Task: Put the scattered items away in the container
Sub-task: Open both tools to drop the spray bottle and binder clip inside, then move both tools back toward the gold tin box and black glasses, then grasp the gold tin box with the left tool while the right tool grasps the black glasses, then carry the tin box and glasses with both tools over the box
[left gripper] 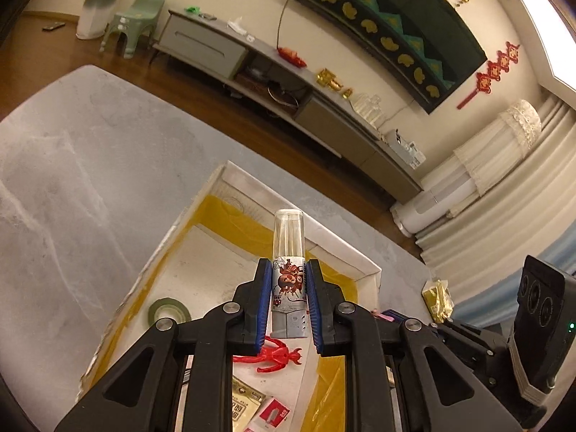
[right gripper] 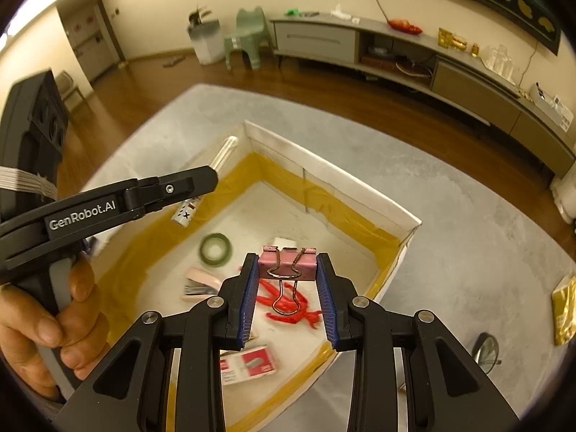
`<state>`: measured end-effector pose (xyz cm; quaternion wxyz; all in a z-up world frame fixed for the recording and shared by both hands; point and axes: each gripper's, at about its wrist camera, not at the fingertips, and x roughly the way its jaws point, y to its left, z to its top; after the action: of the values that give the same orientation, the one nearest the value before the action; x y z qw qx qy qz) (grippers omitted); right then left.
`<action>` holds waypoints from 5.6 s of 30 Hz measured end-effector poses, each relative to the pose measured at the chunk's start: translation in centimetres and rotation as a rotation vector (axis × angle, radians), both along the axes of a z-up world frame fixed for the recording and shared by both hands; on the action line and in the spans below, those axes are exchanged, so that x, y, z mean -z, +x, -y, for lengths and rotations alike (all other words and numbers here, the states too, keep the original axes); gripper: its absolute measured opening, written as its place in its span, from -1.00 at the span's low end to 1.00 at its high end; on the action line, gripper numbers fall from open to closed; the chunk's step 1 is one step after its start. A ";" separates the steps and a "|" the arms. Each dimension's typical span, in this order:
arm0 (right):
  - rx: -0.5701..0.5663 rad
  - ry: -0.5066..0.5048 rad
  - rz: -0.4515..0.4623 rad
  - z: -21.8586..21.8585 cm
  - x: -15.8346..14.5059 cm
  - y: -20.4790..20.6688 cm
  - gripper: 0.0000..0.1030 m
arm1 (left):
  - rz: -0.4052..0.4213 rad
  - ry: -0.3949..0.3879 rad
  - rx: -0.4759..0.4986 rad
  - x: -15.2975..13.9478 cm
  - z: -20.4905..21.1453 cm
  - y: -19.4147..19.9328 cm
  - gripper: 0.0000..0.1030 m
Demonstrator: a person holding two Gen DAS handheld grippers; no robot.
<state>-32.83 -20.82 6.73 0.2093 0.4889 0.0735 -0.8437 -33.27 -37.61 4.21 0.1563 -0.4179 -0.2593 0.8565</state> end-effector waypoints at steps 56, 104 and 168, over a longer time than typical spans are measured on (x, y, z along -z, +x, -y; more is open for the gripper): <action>-0.185 -0.033 -0.122 -1.6 -0.7 15.8 -0.14 | -0.160 -0.417 0.082 -4.4 -5.6 17.9 0.03; 0.447 -0.228 0.046 -30.2 11.8 5.0 0.07 | -0.181 -0.517 0.488 8.4 -32.3 10.5 0.39; 0.320 -0.184 -0.136 -20.7 5.2 18.3 -0.22 | -0.234 -0.483 0.346 2.2 -22.5 18.4 0.00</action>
<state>-14.51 -0.15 1.50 0.1108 0.4152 -0.0687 -0.9004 -14.85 -15.10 1.97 0.2249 -0.3795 0.0463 0.8962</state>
